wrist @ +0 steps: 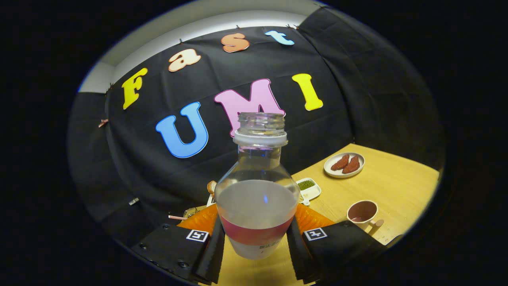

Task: Take the bottle from table, then pour the juice into the cup, finally place the bottle on the coaster

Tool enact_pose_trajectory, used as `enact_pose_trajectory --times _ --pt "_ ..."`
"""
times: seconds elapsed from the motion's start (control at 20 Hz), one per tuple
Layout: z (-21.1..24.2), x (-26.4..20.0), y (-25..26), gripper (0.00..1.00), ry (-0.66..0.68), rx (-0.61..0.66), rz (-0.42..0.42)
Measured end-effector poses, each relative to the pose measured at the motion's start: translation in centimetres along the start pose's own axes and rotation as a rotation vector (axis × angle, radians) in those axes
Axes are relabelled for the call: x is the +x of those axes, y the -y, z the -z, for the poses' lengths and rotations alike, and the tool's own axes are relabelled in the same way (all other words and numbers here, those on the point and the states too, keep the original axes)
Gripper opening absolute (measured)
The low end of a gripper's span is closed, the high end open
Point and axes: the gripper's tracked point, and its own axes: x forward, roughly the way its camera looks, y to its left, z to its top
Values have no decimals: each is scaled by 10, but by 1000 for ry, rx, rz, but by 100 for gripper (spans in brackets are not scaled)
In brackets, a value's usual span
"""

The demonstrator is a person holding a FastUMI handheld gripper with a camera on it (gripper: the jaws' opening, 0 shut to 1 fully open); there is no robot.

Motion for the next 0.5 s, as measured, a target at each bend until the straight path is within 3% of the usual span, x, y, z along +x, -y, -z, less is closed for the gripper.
enact_pose_trajectory --times 0.1,0.3,0.5 --pt "7 5 -4 72 5 -63 17" --pt "25 9 15 72 -10 -339 83" --pt "49 26 18 72 -13 -516 65"
